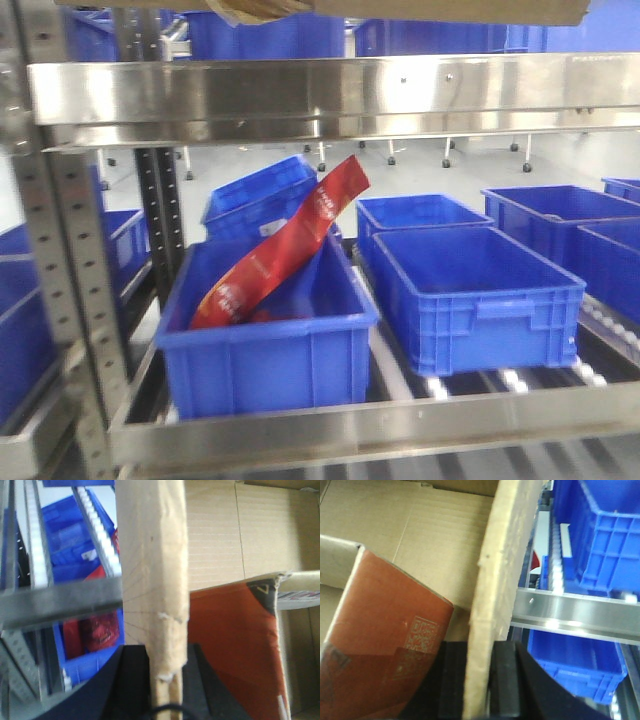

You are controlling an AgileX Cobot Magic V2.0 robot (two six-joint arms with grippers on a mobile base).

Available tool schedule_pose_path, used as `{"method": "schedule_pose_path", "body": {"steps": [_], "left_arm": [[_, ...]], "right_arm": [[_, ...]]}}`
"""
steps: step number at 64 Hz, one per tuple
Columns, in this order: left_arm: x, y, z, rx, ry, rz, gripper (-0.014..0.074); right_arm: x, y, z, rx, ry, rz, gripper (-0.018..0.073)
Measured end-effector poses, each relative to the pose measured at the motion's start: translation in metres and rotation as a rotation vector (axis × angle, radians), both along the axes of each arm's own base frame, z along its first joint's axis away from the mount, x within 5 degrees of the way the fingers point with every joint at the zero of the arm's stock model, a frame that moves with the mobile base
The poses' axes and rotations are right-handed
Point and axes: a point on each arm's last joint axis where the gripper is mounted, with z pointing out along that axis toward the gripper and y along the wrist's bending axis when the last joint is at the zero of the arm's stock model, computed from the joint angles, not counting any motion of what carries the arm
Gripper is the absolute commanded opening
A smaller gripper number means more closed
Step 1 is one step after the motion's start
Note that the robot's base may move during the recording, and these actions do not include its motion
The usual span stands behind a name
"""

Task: Stack two boxes on right shelf middle
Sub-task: 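Carry the boxes toward the steel shelf with blue bins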

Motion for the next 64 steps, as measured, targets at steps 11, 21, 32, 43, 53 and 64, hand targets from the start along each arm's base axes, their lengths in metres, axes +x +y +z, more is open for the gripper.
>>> {"method": "schedule_pose_path", "body": {"steps": [11,21,32,43,53,64], "left_arm": [[0.0000,0.0000,0.0000,0.000,0.000,0.000,-0.0111],[0.0000,0.0000,0.0000,0.000,0.000,0.000,-0.0111],[0.0000,0.0000,0.0000,0.000,0.000,0.000,-0.0111],[0.0000,0.0000,0.0000,0.000,0.000,0.000,-0.0111],[0.0000,0.0000,0.0000,0.000,0.000,0.000,-0.0111],[0.0000,0.0000,0.0000,0.000,0.000,0.000,-0.0111]], "right_arm": [[0.0000,0.0000,0.0000,0.000,0.000,0.000,-0.0154],[0.0000,0.0000,0.0000,0.002,0.001,-0.001,-0.0154],[0.0000,0.0000,0.0000,0.002,0.001,-0.001,-0.0154],[0.0001,0.0000,0.0002,0.001,-0.002,0.000,-0.0154],[0.0001,0.0000,0.0002,0.002,-0.001,-0.001,-0.0154],[0.0001,0.0000,0.0002,0.002,-0.001,-0.001,-0.0154]]}}
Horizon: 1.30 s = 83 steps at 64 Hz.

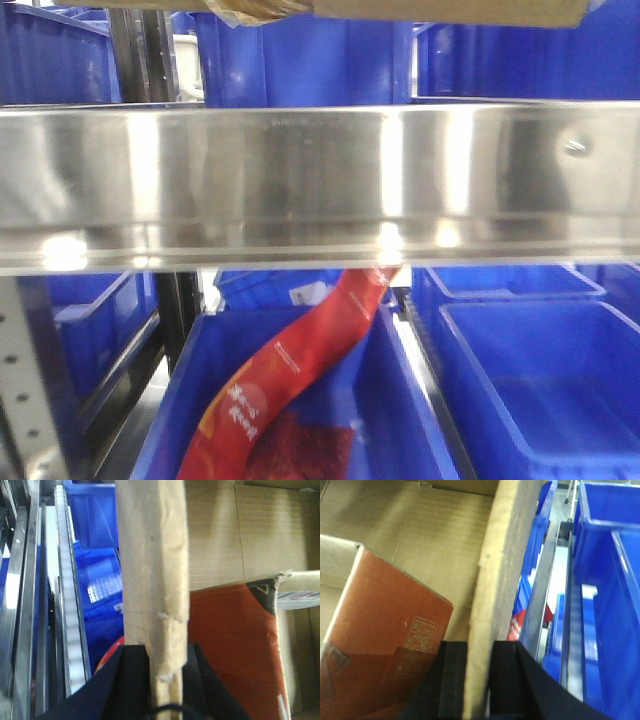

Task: Stack two boxes on right shelf middle
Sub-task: 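Carry the boxes toward the steel shelf with blue bins, then lower the stacked boxes onto the middle shelf level with both grippers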

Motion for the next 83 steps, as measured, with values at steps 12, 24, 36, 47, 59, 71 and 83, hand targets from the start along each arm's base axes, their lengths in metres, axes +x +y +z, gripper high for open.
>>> {"method": "schedule_pose_path", "body": {"steps": [12,24,36,47,59,71,83], "left_arm": [[0.0000,0.0000,0.0000,0.000,0.000,0.000,-0.0111],[0.0000,0.0000,0.0000,0.000,0.000,0.000,-0.0111],[0.0000,0.0000,0.0000,0.000,0.000,0.000,-0.0111],[0.0000,0.0000,0.0000,0.000,0.000,0.000,-0.0111],[0.0000,0.0000,0.0000,0.000,0.000,0.000,-0.0111],[0.0000,0.0000,0.0000,0.000,0.000,0.000,-0.0111],[0.0000,0.0000,0.0000,0.000,0.000,0.000,-0.0111]], "right_arm": [[0.0000,0.0000,0.0000,-0.002,-0.001,0.001,-0.0154],[0.0000,0.0000,0.0000,-0.002,-0.001,0.001,-0.0154],[0.0000,0.0000,0.0000,0.000,0.000,0.000,-0.0154],[0.0000,0.0000,0.0000,-0.002,-0.001,0.001,-0.0154],[0.0000,0.0000,0.0000,-0.002,-0.001,0.001,-0.0154],[0.0000,0.0000,0.0000,0.000,0.000,0.000,-0.0154],[0.0000,0.0000,0.0000,-0.002,-0.001,0.001,-0.0154]]}}
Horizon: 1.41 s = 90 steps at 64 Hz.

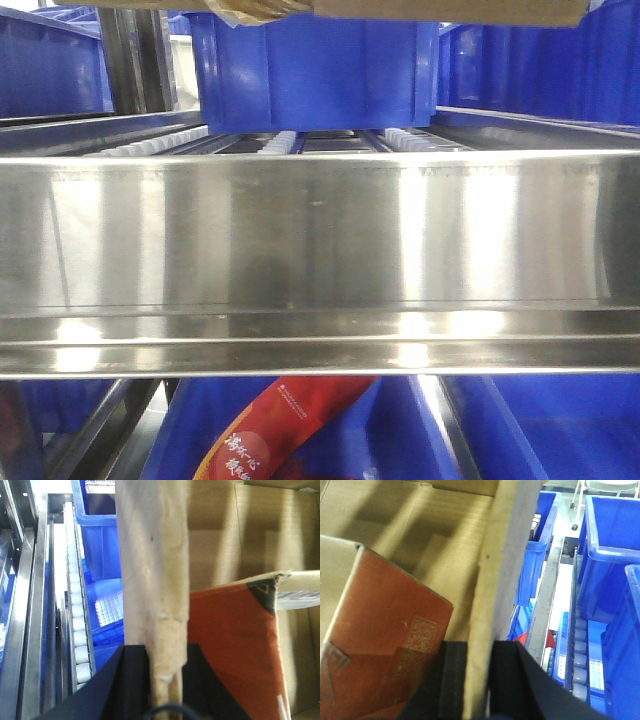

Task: Stack two boxes on right shelf middle
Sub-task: 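Lower the stacked boxes onto the middle shelf level with both grippers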

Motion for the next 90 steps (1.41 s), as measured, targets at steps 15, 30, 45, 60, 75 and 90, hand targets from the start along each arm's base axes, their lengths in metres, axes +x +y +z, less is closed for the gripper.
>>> {"method": "schedule_pose_path", "body": {"steps": [15,30,45,60,75,90], "left_arm": [[0.000,0.000,0.000,0.000,0.000,0.000,-0.0111],[0.001,0.000,0.003,-0.010,-0.035,-0.001,-0.0111],[0.004,0.000,-0.003,0.015,0.009,0.007,-0.0111],[0.036,-0.008,-0.050,0.135,0.252,0.036,-0.0111],[0.065,-0.017,-0.083,0.190,0.371,0.047,0.0034],[0.067,-0.014,-0.083,0.235,0.362,0.060,0.0623]], "right_arm": [[0.000,0.000,0.000,0.002,0.001,-0.001,-0.0154],[0.001,0.000,0.002,0.009,-0.024,-0.006,-0.0154],[0.004,0.001,0.000,0.017,-0.009,0.000,-0.0154],[0.037,0.014,-0.037,-0.037,0.226,0.033,-0.0154],[0.064,0.022,-0.065,-0.059,0.357,0.041,-0.0006],[0.065,0.021,-0.064,-0.071,0.337,0.034,0.0496]]}}
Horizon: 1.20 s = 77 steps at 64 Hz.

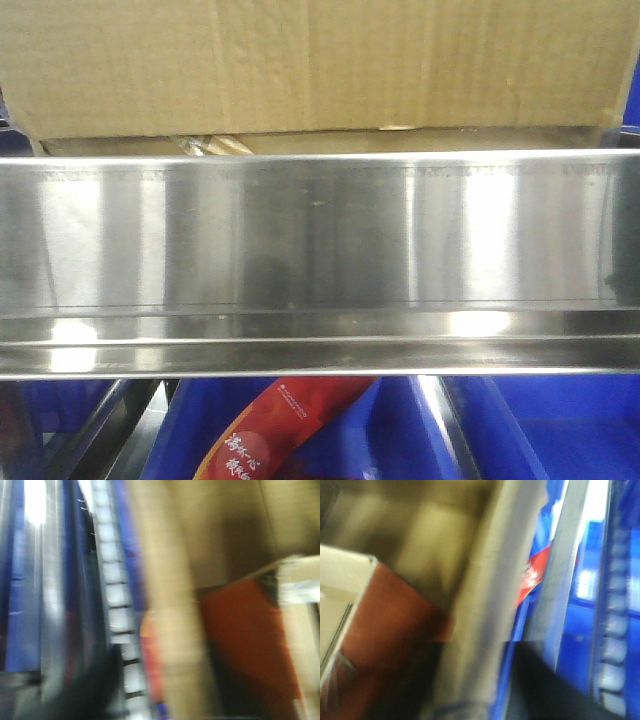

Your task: Stack two boxes on right shelf middle

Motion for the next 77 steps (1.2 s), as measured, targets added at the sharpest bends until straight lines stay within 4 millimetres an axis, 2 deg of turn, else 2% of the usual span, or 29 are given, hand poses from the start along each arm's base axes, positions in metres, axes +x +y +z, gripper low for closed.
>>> {"method": "schedule_pose_path", "body": {"steps": [4,14,22,30,31,34,39,52,61,71,77], "left_arm": [[-0.001,0.002,0.001,0.009,-0.007,0.006,0.0559],[-0.013,0.006,0.013,-0.005,-0.041,0.003,0.0428],[-0.035,0.014,0.031,-0.029,-0.101,0.003,0.0277],[-0.066,0.025,0.044,-0.052,-0.171,0.000,0.0083],[-0.069,0.026,0.043,-0.053,-0.173,-0.001,0.0060],[-0.080,0.030,0.042,-0.059,-0.195,-0.004,-0.0016],[-0.103,0.038,0.039,-0.074,-0.246,-0.014,-0.0111],[-0.157,0.055,0.007,-0.112,-0.388,-0.047,-0.0111],[-0.183,0.064,-0.025,-0.130,-0.495,-0.073,-0.0111],[-0.198,0.066,-0.074,-0.147,-0.597,-0.116,-0.0111],[-0.200,0.065,-0.098,-0.170,-0.650,-0.141,-0.0111]], "right_arm": [[-0.001,-0.002,0.002,-0.006,-0.008,-0.004,0.0574],[-0.016,-0.006,0.017,0.012,-0.074,-0.008,0.0510],[-0.037,-0.011,0.034,0.027,-0.135,-0.007,0.0312],[-0.062,-0.018,0.047,0.042,-0.192,-0.006,-0.0013],[-0.065,-0.019,0.047,0.042,-0.197,-0.005,-0.0030],[-0.076,-0.022,0.047,0.046,-0.210,-0.006,-0.0155],[-0.092,-0.026,0.042,0.050,-0.235,-0.013,-0.0152],[-0.128,-0.038,0.005,0.068,-0.293,-0.044,-0.0153],[-0.145,-0.045,-0.029,0.073,-0.329,-0.071,-0.0153],[-0.157,-0.051,-0.067,0.094,-0.405,-0.112,-0.0153],[-0.159,-0.054,-0.080,0.106,-0.456,-0.135,-0.0153]]}}
